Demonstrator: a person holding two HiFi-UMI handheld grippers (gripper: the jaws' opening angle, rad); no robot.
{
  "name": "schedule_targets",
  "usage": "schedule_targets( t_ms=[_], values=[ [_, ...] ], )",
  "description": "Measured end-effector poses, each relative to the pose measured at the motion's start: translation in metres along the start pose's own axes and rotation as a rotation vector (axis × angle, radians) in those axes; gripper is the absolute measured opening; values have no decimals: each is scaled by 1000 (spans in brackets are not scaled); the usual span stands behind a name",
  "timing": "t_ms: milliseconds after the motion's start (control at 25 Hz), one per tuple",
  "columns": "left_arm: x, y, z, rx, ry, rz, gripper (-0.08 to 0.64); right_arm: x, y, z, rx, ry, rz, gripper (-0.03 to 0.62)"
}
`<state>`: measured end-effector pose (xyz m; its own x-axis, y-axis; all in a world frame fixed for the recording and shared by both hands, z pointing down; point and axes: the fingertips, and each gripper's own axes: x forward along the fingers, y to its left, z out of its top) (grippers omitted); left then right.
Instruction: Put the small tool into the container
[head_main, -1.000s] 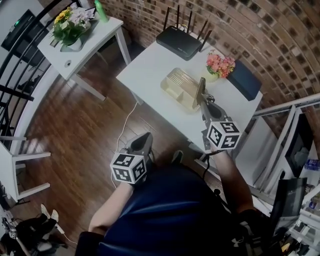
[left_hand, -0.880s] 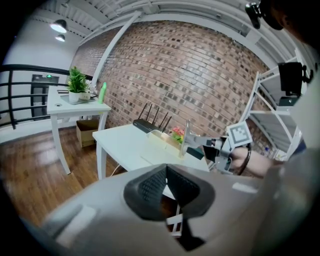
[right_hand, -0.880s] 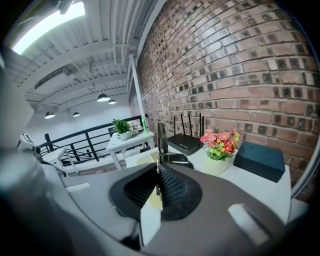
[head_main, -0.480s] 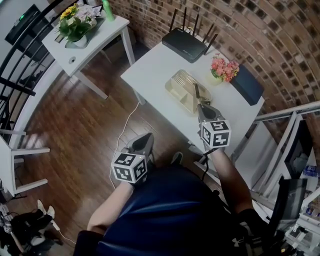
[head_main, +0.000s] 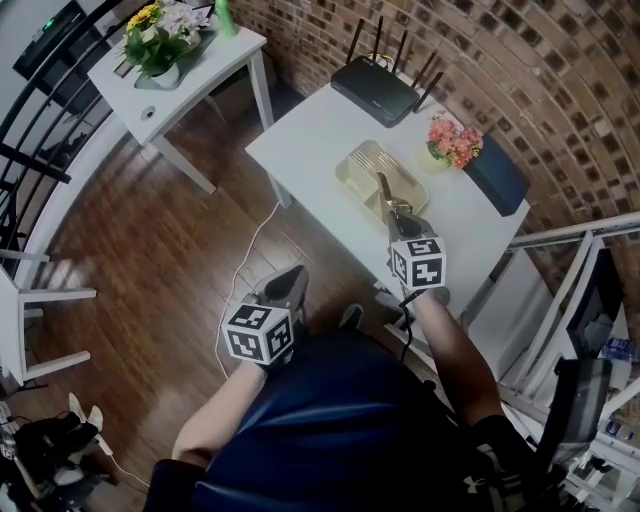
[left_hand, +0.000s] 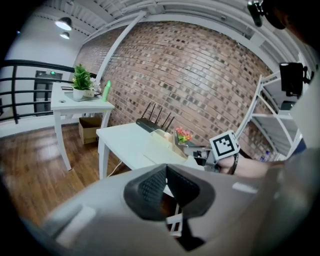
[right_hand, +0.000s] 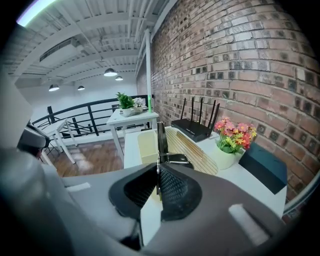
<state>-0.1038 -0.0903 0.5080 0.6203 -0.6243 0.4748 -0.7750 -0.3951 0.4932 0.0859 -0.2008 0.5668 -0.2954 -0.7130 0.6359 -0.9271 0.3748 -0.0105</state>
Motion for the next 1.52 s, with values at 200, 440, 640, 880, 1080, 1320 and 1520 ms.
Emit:
schedule_targets(
  t_ms=[200, 440, 640, 880, 1080, 1320, 1520],
  values=[
    [0, 3, -2, -6, 4, 3, 5, 9, 1, -9, -3, 26, -8, 14],
    [-1, 2, -2, -8, 7, 3, 5, 13, 2, -16, 10, 51, -8, 14],
    [0, 1, -3, -9, 12, 0, 5, 14, -2, -17, 29, 56, -9, 14],
    [1, -2, -5, -7, 14, -5, 5, 15, -3, -19, 52, 71, -10, 14],
    [2, -1, -5, -10, 14, -7, 5, 17, -4, -19, 71, 73, 1, 15],
    [0, 1, -7, -13, 11, -4, 5, 15, -1, -17, 110, 43, 18, 21],
    [1, 0, -6, -17, 16, -11, 5, 14, -2, -14, 105, 39, 12, 40]
  ],
)
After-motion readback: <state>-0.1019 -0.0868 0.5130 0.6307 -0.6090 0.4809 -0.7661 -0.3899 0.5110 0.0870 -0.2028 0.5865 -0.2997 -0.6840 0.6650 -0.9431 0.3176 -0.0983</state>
